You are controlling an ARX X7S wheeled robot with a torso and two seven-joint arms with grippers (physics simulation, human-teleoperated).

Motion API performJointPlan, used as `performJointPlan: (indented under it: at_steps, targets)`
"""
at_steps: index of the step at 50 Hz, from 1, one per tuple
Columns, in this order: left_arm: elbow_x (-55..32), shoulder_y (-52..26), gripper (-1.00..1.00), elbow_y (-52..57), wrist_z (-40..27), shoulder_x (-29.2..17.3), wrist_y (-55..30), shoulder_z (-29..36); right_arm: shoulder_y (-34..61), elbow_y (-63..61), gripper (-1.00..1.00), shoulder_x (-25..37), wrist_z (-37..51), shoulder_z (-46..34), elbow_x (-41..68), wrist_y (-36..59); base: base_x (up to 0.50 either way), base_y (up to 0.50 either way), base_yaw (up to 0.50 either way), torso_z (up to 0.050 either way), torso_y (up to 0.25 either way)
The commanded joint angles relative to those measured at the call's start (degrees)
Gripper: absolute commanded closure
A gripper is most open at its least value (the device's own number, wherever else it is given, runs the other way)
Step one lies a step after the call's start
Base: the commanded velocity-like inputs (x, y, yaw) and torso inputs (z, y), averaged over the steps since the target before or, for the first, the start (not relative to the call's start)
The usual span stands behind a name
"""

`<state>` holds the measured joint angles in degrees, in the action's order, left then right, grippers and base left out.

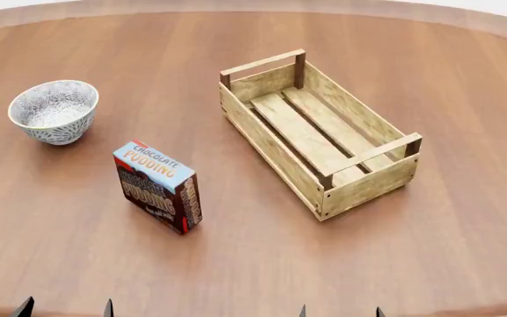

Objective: Pick up the chocolate pudding and put it in the tray.

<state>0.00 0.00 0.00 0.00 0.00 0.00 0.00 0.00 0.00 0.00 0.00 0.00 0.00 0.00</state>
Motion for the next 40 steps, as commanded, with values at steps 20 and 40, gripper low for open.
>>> performJointPlan:
  at_steps: [20,40]
  targets:
    - [-0.71,-1.2,-1.0,9.96,-4.16,-3.83,-8.14,5.69,2.22,-7.0,-1.0,4.19,3.44,-5.16,0.62,6.94,0.06,0.02,0.0,0.0,0.0]
    - [-2.43,0.07,-1.0,13.42,-5.62,-5.12,-9.23,7.62,2.71,-7.41,-1.0,5.44,4.63,-6.31,2.74,7.12,0.32,0.09,0.0,0.0,0.0]
